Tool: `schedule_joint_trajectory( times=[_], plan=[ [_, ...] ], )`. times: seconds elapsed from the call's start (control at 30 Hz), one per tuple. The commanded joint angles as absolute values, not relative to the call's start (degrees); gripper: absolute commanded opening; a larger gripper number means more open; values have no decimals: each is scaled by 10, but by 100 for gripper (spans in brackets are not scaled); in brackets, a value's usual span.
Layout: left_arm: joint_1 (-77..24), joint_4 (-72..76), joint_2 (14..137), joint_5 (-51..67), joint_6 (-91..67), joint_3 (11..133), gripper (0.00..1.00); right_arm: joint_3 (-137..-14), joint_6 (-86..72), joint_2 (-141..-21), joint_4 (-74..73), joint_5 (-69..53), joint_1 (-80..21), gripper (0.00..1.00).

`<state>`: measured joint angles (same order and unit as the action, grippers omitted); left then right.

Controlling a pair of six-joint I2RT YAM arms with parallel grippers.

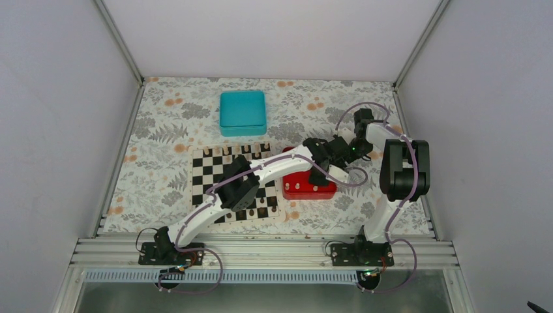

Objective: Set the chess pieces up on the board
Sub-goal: Pick up the chess piece from the storage box, then place the chess piece on the chessboard.

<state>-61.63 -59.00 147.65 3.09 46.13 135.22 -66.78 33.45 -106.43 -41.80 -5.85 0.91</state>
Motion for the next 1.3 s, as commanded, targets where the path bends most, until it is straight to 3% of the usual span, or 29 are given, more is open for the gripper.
schedule_joint_trajectory(
  times=[0.0,0.3,0.63,0.87,1.27],
  plan=[
    [-621,-597,1486,34,466,1361,28,-653,340,-1066,-436,-75,16,100],
    [-621,-604,1477,22,468,1362,9,-653,340,-1067,-436,-76,16,100],
    [-617,-623,1389,-10,465,1335,9,-652,339,-1071,-435,-72,15,100],
    [-559,-576,1208,-45,453,1147,9,-652,339,-1074,-434,-67,15,100],
    [-357,-477,952,-62,427,759,11,-656,333,-1083,-438,-62,15,100]
  ],
)
